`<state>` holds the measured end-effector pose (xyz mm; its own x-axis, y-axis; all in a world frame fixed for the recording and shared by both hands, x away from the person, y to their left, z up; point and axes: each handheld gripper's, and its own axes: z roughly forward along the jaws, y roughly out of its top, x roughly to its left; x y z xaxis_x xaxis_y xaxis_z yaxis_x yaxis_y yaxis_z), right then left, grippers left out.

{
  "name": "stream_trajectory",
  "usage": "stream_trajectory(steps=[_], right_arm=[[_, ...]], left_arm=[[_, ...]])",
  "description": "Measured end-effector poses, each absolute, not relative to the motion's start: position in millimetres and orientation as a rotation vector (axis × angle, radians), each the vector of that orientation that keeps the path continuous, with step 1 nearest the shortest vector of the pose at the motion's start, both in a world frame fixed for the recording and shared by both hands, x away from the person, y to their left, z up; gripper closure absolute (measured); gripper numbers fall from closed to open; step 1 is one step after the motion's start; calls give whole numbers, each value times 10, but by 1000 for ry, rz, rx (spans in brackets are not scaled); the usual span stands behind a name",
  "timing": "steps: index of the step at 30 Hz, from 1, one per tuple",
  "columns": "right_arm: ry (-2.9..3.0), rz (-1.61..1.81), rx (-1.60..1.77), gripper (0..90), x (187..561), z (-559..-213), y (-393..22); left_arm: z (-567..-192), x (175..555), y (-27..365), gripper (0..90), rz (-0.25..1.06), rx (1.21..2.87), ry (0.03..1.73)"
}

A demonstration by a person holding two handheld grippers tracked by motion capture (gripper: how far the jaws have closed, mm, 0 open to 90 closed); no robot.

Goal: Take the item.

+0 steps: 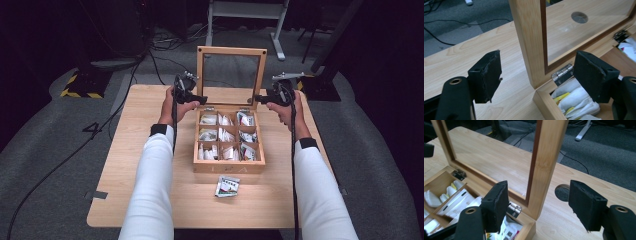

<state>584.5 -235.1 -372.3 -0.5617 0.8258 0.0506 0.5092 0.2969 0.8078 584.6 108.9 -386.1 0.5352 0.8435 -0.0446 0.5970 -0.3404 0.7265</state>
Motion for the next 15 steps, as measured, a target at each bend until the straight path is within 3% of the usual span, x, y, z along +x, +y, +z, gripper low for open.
stream_trajectory(steps=[15], right_arm=[[2235,1162,1250,319,6034,-3931,-2116]], left_arm=[[-3981,5978,1168,232,422,2064,1219]])
